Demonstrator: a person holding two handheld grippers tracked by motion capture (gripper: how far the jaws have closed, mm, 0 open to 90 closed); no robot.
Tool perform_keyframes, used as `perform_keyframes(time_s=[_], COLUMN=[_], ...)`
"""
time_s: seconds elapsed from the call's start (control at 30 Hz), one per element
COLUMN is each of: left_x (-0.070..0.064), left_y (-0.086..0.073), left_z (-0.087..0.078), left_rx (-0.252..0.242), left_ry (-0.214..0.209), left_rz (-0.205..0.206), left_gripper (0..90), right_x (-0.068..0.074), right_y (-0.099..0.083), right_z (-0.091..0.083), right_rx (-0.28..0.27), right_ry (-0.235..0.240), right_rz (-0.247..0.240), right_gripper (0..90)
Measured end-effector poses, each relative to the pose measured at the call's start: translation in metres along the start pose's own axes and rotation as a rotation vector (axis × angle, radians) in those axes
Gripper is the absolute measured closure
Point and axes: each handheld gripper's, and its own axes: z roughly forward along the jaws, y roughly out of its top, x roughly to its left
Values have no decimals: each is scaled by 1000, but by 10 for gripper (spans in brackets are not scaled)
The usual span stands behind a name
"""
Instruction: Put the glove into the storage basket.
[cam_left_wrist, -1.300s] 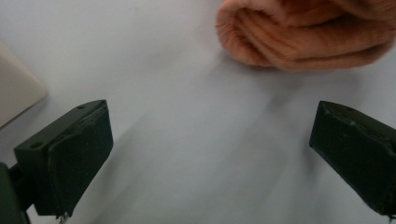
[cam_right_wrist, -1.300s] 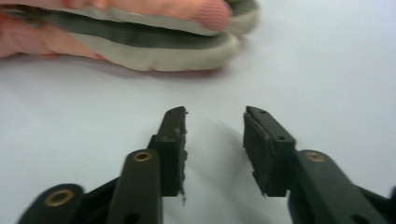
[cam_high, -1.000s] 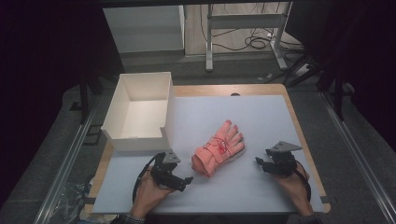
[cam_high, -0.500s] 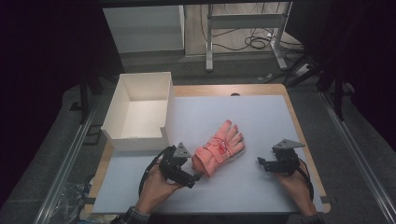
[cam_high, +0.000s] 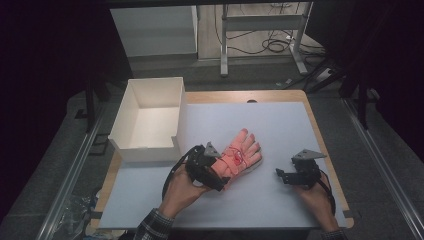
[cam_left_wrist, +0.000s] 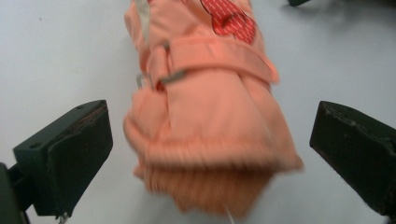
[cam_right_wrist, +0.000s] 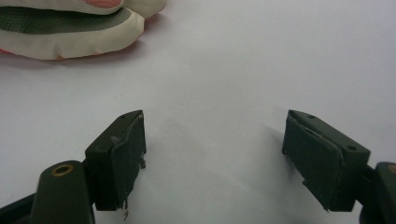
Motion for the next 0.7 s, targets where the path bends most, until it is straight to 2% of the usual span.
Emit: perform_keyframes(time_s=[0.07,0.17,0.23,0.37,0.57,0.7], left_x=[1,3,3,2,4,5], left_y=[3,12,14,21,18,15], left_z=[4,23,27,47,62,68], left_rx=[13,45,49,101,136,160], left_ry=[8,25,16,21,6,17], left_rz=[4,0,0,17,-7,-24], left_gripper=[0,0,0,0,0,6], right_x=[0,0,0,0,0,0], right_y=[0,0,0,0,0,0], right_z=[0,0,0,0,0,0], right_rx=[1,0,0,-1,-2,-2], right_ry=[0,1,1,0,0,0], right_rz=[1,1,1,1,0,-1], right_gripper=[217,217,217,217,217,217])
